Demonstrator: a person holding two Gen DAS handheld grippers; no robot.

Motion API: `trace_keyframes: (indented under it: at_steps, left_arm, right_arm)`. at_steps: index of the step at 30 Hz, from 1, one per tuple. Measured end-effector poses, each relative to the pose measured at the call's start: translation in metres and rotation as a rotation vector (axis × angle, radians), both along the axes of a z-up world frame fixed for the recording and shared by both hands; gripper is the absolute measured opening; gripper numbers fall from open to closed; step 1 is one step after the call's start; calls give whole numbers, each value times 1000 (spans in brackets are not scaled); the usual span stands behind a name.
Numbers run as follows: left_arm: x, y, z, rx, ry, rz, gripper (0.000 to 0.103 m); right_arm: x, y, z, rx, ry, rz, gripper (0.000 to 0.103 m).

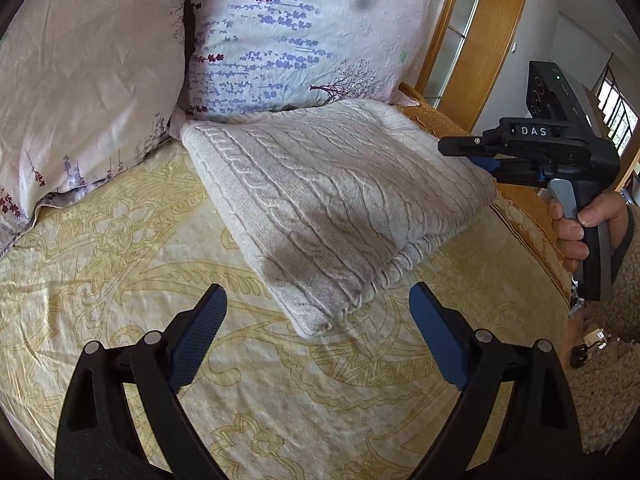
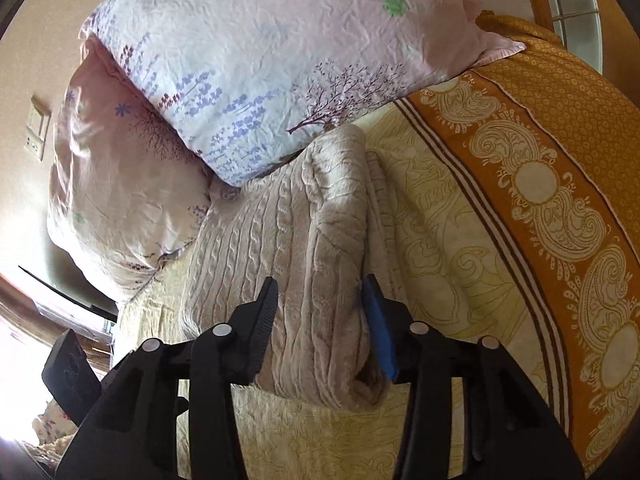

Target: Fold small clothes

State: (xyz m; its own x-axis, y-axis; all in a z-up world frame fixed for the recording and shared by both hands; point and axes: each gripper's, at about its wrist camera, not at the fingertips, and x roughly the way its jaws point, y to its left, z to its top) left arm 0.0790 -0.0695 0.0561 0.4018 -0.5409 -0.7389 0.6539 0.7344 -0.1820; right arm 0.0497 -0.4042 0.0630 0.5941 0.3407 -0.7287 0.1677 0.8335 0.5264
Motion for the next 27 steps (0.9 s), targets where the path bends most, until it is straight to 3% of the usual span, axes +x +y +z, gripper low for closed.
trace_keyframes:
  at_steps: [1,9,12,15,20,23,25,27]
  left_arm:
    - [0,1,0,1,-4,4,92]
    - [3,13,2,-20,11,56,92]
    - [2,16,2,-28,20,52,92]
    - [3,15,0,-25,32,27,92]
    - [0,5,-6,27,16,-24,92]
    - [-1,0,-8,62,-9,-31,92]
    - [0,-1,-9,82,-39,-25,92]
    - [1,-1,-9,96,-59,-17,89]
  right_arm:
    - [3,3,-2,-36,14,10,12]
    - [-7,-15,31,-99,-104,-92,7]
    - [-9,-19,21,-126,-17,-111,6]
    - [-17,-22,-2,-92,85,-147,6]
    - [-15,-25,-2,-54,113,-158,6]
    - [-17,-28,8,-26,85,-156,10]
    - [-21,-31,11,-28,85,-177,30]
    - [-24,-35,10,-21,94,-195,40]
